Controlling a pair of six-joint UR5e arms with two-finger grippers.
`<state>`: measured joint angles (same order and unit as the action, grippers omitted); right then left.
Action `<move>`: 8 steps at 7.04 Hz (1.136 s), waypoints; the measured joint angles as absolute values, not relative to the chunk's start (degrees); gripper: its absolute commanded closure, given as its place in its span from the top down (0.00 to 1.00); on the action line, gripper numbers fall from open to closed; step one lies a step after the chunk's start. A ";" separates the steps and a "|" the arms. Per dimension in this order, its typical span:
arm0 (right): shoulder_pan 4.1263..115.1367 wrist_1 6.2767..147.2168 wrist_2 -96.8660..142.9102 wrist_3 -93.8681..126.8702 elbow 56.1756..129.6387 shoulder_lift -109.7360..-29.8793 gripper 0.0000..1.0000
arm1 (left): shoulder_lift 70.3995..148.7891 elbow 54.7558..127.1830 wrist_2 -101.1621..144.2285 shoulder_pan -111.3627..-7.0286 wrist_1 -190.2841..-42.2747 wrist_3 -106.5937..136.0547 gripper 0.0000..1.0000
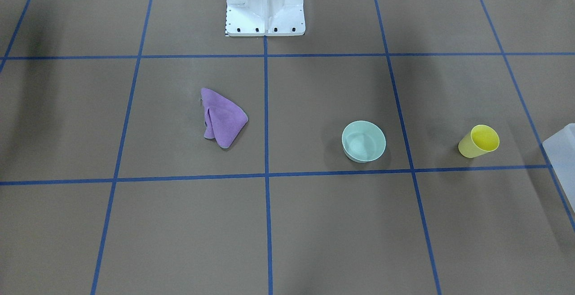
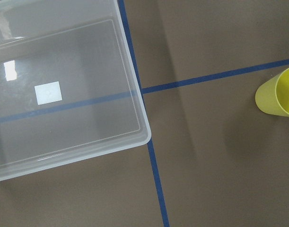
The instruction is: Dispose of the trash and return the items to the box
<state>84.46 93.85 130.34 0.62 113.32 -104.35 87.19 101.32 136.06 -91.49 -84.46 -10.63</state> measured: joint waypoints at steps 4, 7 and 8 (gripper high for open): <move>84.46 93.83 130.43 0.60 113.61 -103.15 1.00 | 87.23 103.15 136.05 -91.49 -84.62 -10.68 0.99; 84.48 93.13 131.79 0.99 112.25 -98.30 1.00 | 90.57 104.29 136.20 -91.13 -85.33 -10.33 0.99; 84.52 92.96 132.80 0.51 111.91 -97.89 1.00 | 91.00 104.07 136.92 -91.03 -85.68 -10.36 0.99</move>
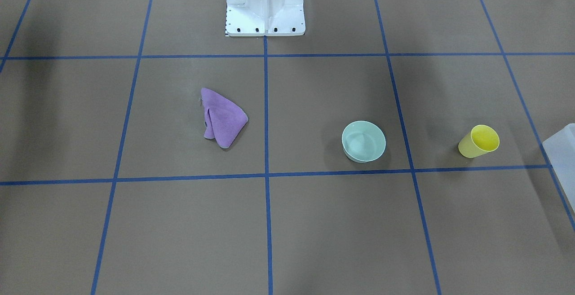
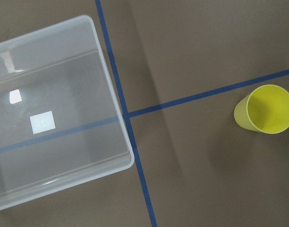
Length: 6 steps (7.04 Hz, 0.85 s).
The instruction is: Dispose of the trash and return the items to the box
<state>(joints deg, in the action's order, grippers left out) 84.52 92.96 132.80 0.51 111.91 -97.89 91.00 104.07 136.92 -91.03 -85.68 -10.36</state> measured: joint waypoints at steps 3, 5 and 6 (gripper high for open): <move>82.89 91.76 133.56 -0.49 112.16 -96.74 1.00 | 90.98 104.61 138.29 -88.56 -88.51 -10.10 0.99; 80.32 91.38 133.52 3.30 112.26 -94.92 1.00 | 91.25 103.57 138.04 -83.12 -89.33 -6.75 0.99; 79.03 91.34 133.39 5.77 112.32 -94.09 1.00 | 91.38 103.12 137.89 -81.68 -89.45 -3.16 0.99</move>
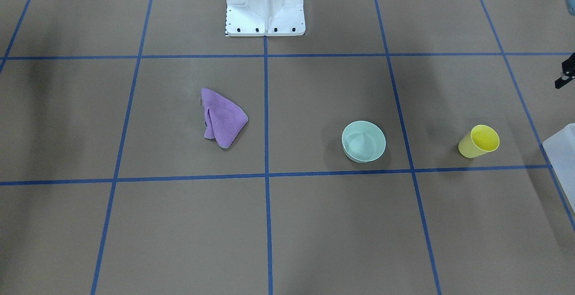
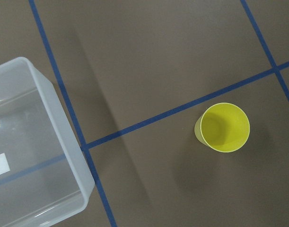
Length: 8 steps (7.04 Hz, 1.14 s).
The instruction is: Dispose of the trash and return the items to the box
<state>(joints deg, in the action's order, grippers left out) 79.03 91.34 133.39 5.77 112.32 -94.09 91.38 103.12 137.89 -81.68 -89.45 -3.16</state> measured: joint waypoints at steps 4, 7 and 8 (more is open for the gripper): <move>73.16 91.32 131.99 17.16 112.52 -90.56 1.00 | 91.96 95.10 132.51 -74.57 -104.16 14.71 0.99; 71.06 91.28 131.43 20.56 112.51 -89.12 1.00 | 96.09 87.15 131.82 -68.95 -115.61 27.84 0.98; 70.97 91.30 131.41 20.69 112.50 -89.04 1.00 | 97.71 85.88 131.93 -68.38 -116.03 29.45 0.89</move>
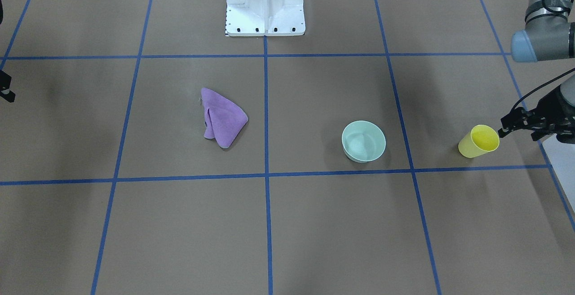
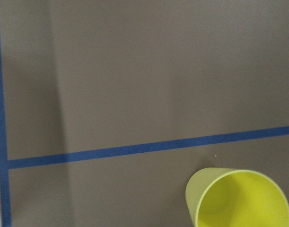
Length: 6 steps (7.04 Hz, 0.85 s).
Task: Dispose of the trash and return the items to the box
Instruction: 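Reach the left gripper to the yellow cup and grasp it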
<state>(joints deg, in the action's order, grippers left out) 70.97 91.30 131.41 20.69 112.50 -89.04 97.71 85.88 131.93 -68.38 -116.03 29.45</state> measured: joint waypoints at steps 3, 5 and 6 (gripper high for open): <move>70.79 91.28 131.40 20.74 112.50 -89.02 1.00 | 99.09 83.43 131.87 -65.70 -116.58 30.01 0.11; 70.72 91.29 131.34 20.74 112.46 -89.03 1.00 | 99.10 83.27 131.92 -64.76 -116.62 29.66 0.00; 70.73 91.26 131.34 20.74 112.47 -89.03 1.00 | 99.17 83.46 132.04 -64.65 -116.54 29.52 0.00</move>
